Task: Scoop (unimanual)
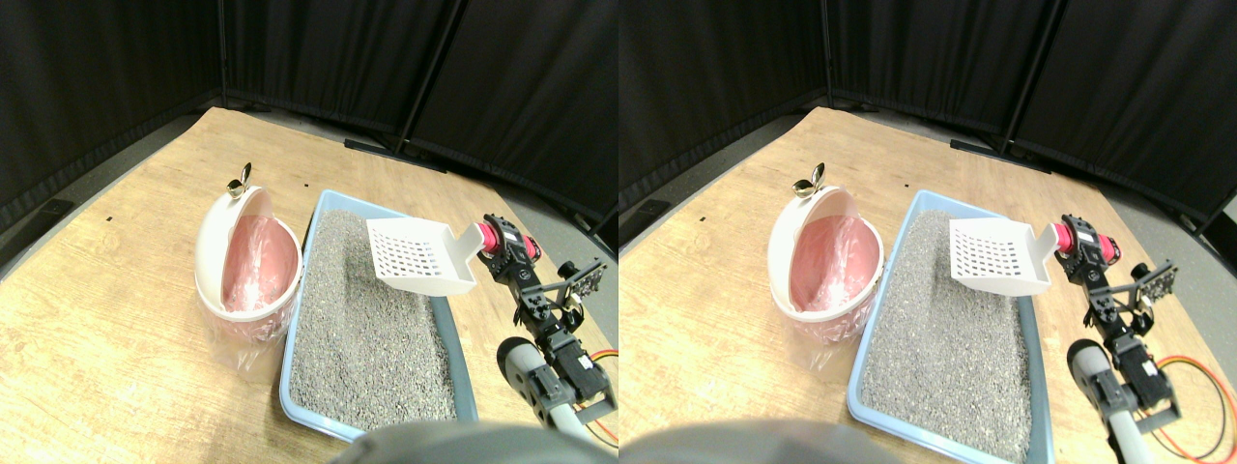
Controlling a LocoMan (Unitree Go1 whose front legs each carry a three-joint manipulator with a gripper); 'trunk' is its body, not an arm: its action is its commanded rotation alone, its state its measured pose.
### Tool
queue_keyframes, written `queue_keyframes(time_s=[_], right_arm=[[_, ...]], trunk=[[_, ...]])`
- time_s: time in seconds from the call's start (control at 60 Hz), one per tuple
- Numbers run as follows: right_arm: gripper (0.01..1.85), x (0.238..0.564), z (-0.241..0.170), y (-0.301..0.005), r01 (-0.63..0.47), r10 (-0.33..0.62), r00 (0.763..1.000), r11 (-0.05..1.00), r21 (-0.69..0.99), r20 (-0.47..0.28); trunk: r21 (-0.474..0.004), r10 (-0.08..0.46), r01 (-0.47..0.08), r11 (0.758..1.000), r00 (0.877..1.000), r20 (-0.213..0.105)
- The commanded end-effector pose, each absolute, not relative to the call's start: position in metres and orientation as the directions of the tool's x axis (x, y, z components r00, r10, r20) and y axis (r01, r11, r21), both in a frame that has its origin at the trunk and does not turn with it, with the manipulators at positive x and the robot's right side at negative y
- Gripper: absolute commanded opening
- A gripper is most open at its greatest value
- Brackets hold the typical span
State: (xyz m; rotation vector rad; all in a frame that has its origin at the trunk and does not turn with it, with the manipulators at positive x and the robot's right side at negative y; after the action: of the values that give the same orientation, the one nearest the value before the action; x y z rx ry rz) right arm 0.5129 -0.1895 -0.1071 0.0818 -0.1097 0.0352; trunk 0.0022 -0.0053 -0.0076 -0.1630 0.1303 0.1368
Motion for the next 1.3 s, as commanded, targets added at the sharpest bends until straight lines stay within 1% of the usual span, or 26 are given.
queue_keyframes(time_s=[0.017,0.217,0.367,0.467,0.567,0.667,0.933,1.033,1.133,1.3], right_arm=[[0.06,0.511,-0.105,-0.191,-0.051,0.03,0.984,0.991,0.12,0.173],[0.06,0.509,-0.116,-0.196,-0.052,0.021,0.983,0.985,0.166,0.181],[0.06,0.506,-0.128,-0.195,-0.034,0.005,0.988,0.983,0.183,0.156],[0.06,0.505,-0.137,-0.195,-0.031,0.003,0.989,0.981,0.19,0.149],[0.06,0.506,-0.142,-0.195,-0.036,0.008,0.989,0.98,0.193,0.146],[0.06,0.505,-0.15,-0.195,-0.008,-0.017,0.993,0.977,0.214,0.117],[0.06,0.503,-0.169,-0.196,0.005,-0.023,0.997,0.97,0.243,0.072],[0.06,0.501,-0.178,-0.2,0.033,-0.046,0.998,0.967,0.252,0.045],[0.06,0.5,-0.183,-0.203,0.028,-0.041,0.998,0.967,0.252,0.045],[0.06,0.499,-0.184,-0.205,0.052,-0.057,0.998,0.971,0.235,0.013]], trunk=[[-0.169,0.114,-0.134,0.977,0.986,-0.124],[-0.165,0.108,-0.129,0.978,0.986,-0.127],[-0.166,0.109,-0.13,0.978,0.985,-0.131],[-0.164,0.108,-0.13,0.978,0.985,-0.137],[-0.163,0.108,-0.13,0.978,0.985,-0.135],[-0.164,0.108,-0.131,0.978,0.984,-0.142],[-0.166,0.114,-0.138,0.976,0.983,-0.146],[-0.167,0.117,-0.141,0.976,0.982,-0.147],[-0.165,0.117,-0.141,0.976,0.982,-0.148],[-0.164,0.118,-0.142,0.976,0.982,-0.147]])
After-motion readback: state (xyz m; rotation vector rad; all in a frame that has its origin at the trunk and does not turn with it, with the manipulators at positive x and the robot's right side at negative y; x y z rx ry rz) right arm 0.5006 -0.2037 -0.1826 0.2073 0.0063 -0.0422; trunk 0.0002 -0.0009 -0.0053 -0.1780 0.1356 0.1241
